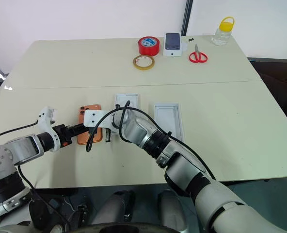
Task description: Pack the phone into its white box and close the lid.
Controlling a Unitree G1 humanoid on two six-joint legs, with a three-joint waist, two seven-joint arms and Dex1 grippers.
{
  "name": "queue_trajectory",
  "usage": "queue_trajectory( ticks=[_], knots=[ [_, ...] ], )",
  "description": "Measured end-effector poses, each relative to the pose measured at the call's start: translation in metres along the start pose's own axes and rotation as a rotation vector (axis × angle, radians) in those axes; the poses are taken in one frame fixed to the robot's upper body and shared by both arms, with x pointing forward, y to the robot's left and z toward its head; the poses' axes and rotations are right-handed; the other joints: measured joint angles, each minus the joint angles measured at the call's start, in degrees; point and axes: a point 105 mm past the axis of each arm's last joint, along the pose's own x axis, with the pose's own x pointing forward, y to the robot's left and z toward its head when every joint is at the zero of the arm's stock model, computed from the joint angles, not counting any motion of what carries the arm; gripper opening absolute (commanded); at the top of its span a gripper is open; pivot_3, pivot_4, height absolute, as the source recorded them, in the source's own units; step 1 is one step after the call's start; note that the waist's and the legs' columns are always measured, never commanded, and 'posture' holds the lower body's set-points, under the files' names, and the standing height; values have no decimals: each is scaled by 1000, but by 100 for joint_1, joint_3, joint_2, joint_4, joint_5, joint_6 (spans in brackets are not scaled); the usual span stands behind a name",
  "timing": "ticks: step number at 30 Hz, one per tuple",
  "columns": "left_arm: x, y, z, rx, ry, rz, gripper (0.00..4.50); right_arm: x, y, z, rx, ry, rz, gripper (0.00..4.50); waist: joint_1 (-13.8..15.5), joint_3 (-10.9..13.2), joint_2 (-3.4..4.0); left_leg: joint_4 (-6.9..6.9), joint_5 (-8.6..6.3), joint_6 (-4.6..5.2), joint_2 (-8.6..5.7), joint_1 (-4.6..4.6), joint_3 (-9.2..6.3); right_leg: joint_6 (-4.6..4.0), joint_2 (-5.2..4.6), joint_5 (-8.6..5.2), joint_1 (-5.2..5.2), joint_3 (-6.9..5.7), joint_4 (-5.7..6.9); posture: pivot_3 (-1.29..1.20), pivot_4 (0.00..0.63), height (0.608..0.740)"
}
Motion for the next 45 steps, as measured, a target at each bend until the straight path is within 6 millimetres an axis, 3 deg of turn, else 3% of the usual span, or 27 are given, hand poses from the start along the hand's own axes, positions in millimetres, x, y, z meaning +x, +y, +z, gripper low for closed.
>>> queue_trajectory(
  ticks=[15,18,19,29,32,35,45],
  knots=[
    [6,-1,4,-135,-37,-62,4480,0,5,1,-5,-17,2,0,-38,-1,-2,0,0,-1,1,0,0,1,1,0,-2,0,1,0,150,740],
    [5,2,4,-153,-40,-50,3635,-1,5,2,-7,-19,4,0,-42,-1,-3,0,0,-1,1,0,0,0,1,0,-3,1,1,0,150,740],
    [5,4,4,-162,-39,-42,3162,-1,5,2,-7,-19,5,0,-42,-1,-3,0,0,-1,1,-1,0,0,1,0,-3,1,1,0,150,740],
    [6,8,5,-232,-67,-46,3162,-1,7,2,-11,-23,8,0,-41,0,-5,0,0,-2,2,-1,0,1,2,0,-4,1,1,0,150,740],
    [5,9,8,-261,-92,-46,2296,-2,7,3,-10,-24,7,0,-44,1,-6,0,0,-2,2,-1,0,0,2,0,-4,1,1,0,150,740],
    [3,12,9,-286,-113,-37,896,-3,7,3,-5,-22,4,0,-44,2,-8,-1,0,-3,3,-1,0,0,3,0,-5,1,1,0,150,740],
    [2,7,16,-355,-174,-80,896,-16,-5,4,14,-38,-45,0,-39,3,-17,1,-1,-5,5,-5,0,1,5,0,-6,1,1,0,150,740]
  ],
)
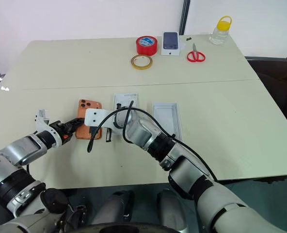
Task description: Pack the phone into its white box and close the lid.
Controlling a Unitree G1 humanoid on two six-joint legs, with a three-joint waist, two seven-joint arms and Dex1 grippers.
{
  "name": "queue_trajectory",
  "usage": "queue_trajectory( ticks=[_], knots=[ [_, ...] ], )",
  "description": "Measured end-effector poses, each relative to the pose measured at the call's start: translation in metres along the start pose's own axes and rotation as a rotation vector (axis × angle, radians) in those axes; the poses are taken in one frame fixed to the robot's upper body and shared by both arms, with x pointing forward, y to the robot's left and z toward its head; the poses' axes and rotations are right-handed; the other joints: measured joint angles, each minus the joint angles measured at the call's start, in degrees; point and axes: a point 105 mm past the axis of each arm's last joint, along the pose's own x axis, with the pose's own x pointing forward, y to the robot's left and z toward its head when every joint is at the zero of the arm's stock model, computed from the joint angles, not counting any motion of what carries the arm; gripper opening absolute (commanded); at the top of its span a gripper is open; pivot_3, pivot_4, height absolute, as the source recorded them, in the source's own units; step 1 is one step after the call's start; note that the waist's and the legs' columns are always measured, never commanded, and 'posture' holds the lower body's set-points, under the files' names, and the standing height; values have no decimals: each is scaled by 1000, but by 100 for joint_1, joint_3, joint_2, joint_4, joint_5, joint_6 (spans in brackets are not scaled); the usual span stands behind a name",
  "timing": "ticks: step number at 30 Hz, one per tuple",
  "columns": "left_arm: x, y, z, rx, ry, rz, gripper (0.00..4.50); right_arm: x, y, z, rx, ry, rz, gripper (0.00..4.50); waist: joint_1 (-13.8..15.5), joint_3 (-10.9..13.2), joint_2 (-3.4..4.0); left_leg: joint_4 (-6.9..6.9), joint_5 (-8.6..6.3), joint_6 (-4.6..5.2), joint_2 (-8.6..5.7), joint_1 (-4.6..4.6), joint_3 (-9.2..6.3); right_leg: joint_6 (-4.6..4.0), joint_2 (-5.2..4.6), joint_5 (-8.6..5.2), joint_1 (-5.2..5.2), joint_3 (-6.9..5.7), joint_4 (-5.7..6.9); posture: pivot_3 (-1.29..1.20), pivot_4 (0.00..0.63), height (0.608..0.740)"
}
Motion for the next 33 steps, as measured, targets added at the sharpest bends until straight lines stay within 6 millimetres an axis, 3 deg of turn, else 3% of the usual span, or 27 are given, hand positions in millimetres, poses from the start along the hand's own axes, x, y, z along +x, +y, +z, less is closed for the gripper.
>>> queue_trajectory(
  ticks=[2,3,12,17,25,30,33],
  knots=[
    [0,-2,1,-8,-7,-11,63,-3,-4,-1,8,-1,-12,0,1,0,0,0,0,0,0,-1,0,0,0,0,0,0,0,0,150,740],
    [1,-4,0,-19,-9,-24,19,-7,-7,-1,13,-4,-26,0,1,0,0,1,0,0,0,-1,0,0,0,0,0,0,0,0,150,740],
    [4,-9,3,-56,-34,-40,19,-41,-35,-1,46,-41,-134,0,8,1,-3,6,0,-1,1,-15,0,0,0,0,-1,0,1,0,150,740],
    [11,-26,8,-89,-66,-101,19,-70,-45,-5,72,-77,-185,0,29,1,-4,15,0,-1,1,-45,0,2,0,2,-12,-1,2,0,150,740],
    [37,-68,-11,-72,21,-210,19,-108,-52,-49,161,-7,-245,0,43,1,-4,23,1,0,0,-62,0,4,-1,6,-25,-1,1,0,150,740],
    [57,-76,-35,-63,120,-213,19,-120,-52,-76,216,58,-275,0,10,1,-4,20,2,-1,3,-63,6,1,2,8,-32,4,6,0,150,740],
    [63,-78,-44,-64,152,-219,19,-122,-51,-79,226,72,-288,0,13,1,-4,21,3,-2,4,-66,7,1,2,8,-34,4,7,0,150,740]
  ],
)
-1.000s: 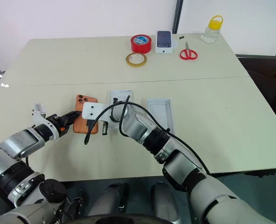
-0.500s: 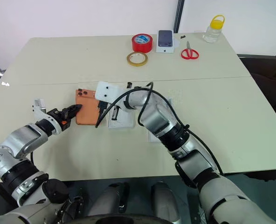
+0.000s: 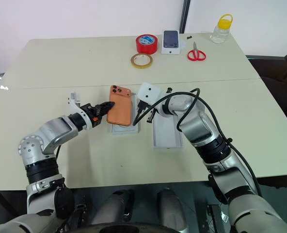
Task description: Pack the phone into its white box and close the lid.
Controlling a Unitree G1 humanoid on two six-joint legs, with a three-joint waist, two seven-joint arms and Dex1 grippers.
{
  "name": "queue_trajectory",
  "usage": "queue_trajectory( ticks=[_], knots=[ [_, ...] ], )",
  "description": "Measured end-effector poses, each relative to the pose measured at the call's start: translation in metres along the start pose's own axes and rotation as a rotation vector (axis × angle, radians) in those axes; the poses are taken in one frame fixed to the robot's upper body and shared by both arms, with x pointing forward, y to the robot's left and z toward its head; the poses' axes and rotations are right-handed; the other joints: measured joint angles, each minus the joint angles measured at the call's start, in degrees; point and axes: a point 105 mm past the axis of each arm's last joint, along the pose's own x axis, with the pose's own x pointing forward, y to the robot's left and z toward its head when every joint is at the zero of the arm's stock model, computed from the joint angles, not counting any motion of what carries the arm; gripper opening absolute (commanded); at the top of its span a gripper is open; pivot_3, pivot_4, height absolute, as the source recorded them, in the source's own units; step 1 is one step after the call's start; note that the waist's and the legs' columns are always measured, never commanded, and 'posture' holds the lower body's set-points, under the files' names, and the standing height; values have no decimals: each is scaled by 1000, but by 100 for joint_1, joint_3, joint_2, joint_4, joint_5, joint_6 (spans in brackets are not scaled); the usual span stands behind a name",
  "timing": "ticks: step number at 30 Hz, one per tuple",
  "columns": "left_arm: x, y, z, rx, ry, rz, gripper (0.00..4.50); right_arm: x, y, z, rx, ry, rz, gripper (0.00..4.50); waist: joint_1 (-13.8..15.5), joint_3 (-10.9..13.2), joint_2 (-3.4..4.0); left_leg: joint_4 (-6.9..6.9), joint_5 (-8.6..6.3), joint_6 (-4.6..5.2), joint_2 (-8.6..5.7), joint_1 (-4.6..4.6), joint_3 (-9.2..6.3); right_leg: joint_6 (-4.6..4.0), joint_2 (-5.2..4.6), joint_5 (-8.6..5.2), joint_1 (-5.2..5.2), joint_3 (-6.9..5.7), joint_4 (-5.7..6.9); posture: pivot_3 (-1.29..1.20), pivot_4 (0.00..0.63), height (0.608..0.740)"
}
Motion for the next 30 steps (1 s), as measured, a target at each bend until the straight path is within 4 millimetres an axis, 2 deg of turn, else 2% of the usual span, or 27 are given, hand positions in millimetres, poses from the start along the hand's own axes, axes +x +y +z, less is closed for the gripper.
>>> queue_trajectory(
  ticks=[12,20,29,30],
  knots=[
    [3,12,-7,28,29,41,19,-2,-1,-3,25,8,-25,0,18,0,0,4,0,0,0,-4,0,0,-1,0,-2,0,0,0,150,740],
    [6,13,-4,35,-4,43,19,-1,-1,-2,30,2,-27,0,23,0,0,5,0,0,0,-5,0,0,0,0,-1,-1,0,0,150,740],
    [14,14,-10,45,13,28,19,-1,-1,-3,30,3,-32,0,24,0,0,7,0,1,0,-5,0,0,0,0,-1,0,0,0,150,740],
    [15,13,-10,47,14,27,467,-1,-1,-3,29,3,-33,0,24,0,0,7,0,1,0,-5,0,0,-1,0,-1,-1,0,0,150,740]
  ],
)
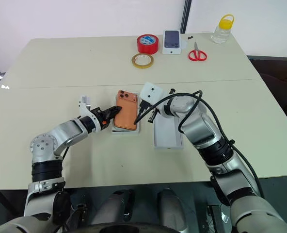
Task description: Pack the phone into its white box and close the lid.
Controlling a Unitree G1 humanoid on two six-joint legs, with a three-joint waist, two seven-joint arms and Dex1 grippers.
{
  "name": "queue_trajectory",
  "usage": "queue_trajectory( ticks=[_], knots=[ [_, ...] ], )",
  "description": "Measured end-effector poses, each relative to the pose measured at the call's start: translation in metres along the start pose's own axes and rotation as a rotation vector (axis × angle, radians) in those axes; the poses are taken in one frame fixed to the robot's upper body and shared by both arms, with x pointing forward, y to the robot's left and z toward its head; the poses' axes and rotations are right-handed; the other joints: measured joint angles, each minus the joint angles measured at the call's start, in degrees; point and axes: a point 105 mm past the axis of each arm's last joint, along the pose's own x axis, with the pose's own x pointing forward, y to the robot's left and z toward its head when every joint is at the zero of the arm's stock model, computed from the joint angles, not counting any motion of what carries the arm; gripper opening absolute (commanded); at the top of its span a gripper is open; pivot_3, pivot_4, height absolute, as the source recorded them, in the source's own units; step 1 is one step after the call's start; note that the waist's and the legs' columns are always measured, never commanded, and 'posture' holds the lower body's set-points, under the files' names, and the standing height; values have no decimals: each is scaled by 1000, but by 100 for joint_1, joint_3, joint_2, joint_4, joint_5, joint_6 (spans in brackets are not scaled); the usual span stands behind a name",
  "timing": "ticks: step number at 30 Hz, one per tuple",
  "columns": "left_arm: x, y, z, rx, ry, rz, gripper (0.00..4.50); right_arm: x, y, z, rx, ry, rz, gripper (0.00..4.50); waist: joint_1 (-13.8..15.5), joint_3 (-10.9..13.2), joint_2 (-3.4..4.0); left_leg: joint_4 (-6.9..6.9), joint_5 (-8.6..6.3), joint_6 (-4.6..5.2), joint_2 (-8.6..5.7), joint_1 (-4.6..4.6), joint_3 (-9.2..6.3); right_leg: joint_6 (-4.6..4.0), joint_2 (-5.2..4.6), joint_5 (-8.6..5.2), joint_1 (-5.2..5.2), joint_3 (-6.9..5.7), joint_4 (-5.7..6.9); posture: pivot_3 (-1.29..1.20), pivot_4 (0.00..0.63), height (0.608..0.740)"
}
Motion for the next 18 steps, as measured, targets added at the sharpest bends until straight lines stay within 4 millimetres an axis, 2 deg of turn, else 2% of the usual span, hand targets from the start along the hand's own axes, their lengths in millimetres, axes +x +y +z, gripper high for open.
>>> queue_trajectory(
  ticks=[1,2,7,8,14,18],
  knots=[
    [1,0,0,4,1,0,975,0,0,0,0,0,0,0,1,0,0,0,0,0,0,0,0,0,0,0,0,0,0,0,150,740],
    [1,-1,0,9,4,-2,1275,0,0,0,-1,0,0,0,1,0,0,0,0,0,0,0,0,0,0,0,0,0,0,0,150,740],
    [2,-7,0,22,10,-24,3847,1,1,0,-3,1,3,0,-5,0,0,1,0,0,0,0,0,0,0,0,0,0,1,0,150,740],
    [2,-10,1,29,10,-37,4230,1,1,0,-3,1,4,0,-5,0,0,1,0,0,0,0,0,0,0,0,1,0,1,0,150,740],
    [-6,-9,2,71,17,-21,4230,1,2,0,-4,0,4,0,-20,0,0,3,0,0,0,0,0,0,0,0,-2,1,6,0,150,740],
    [-19,-10,8,150,13,8,4230,2,2,1,-5,-2,5,0,-16,0,0,3,0,0,1,0,0,0,0,0,-2,1,7,0,150,740]
  ],
)
